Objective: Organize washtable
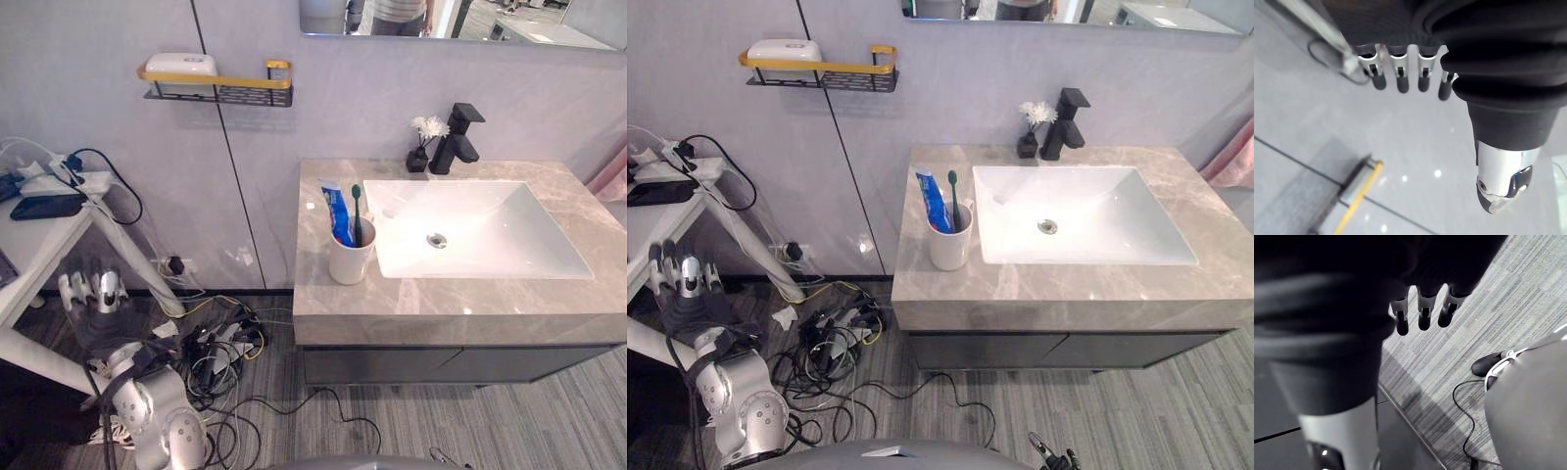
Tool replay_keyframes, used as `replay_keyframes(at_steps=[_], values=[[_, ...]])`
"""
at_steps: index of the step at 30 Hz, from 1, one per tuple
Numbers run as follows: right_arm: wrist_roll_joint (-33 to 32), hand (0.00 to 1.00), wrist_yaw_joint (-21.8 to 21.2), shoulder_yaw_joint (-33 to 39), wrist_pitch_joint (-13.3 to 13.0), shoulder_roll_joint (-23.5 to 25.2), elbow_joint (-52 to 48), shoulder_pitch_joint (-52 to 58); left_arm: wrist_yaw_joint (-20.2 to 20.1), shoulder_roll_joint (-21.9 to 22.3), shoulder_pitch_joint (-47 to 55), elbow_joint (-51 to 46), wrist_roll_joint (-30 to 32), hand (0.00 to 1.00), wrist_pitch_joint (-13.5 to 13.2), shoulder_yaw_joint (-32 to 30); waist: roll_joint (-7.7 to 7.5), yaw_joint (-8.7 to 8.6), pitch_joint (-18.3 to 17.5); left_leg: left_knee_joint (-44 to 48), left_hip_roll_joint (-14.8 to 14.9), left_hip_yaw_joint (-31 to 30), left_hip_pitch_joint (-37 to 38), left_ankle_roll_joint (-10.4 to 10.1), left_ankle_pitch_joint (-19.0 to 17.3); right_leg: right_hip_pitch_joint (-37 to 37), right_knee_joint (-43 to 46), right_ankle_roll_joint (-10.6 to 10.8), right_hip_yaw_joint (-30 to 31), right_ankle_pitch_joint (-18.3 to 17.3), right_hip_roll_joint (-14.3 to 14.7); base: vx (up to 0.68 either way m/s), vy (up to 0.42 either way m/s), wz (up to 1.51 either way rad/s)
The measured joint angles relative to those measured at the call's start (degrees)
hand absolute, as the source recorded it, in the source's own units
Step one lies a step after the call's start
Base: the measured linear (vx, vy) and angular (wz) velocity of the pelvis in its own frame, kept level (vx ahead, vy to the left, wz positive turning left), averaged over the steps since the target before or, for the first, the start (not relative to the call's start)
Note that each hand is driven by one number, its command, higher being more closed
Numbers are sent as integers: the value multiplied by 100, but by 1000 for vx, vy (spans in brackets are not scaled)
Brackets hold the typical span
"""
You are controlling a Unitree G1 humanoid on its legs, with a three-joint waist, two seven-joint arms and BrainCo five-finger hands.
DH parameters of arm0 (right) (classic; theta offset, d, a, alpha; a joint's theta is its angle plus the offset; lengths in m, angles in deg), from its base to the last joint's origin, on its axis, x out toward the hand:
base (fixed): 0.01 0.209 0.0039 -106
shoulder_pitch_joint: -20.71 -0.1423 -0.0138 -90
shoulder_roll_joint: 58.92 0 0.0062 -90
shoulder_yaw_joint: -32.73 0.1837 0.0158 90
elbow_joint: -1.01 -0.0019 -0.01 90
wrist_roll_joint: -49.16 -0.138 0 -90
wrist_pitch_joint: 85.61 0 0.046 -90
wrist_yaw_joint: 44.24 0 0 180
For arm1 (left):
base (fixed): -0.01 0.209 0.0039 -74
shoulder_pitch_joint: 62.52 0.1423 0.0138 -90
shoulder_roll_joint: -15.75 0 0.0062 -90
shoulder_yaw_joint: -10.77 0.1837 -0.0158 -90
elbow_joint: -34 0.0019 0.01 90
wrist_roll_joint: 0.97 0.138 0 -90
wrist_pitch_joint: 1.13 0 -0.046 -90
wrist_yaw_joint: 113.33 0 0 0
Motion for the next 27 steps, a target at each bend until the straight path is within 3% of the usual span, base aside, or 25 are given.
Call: replay_keyframes(at_steps=[4,12,16,27], values=[[0,0,-54,33,-10,3,14,-4,-350,-18,22,-481,-11,100,-36,357,-2,-3,-9,1,-2,-42,-11,0,0,11,1,8,-46,-5,-3,11,-1,5],[1,0,-163,99,-24,-40,87,9,-1007,-76,244,-839,-162,100,-40,1900,45,-11,-109,89,0,-134,-100,1,-13,12,6,10,-111,-14,-12,-2,-2,5],[0,0,-245,108,-23,-98,149,1,-1430,-252,236,-357,-359,100,62,2552,97,-48,-142,121,3,-145,-120,4,-11,-6,24,9,-103,-14,-10,-29,-5,0],[-2,0,-245,36,-10,-174,279,-121,-1745,-1077,201,592,-445,100,483,3638,116,-202,-167,11,-2,-243,-67,-24,60,-25,-7,1,-131,-18,54,2,-2,1]])
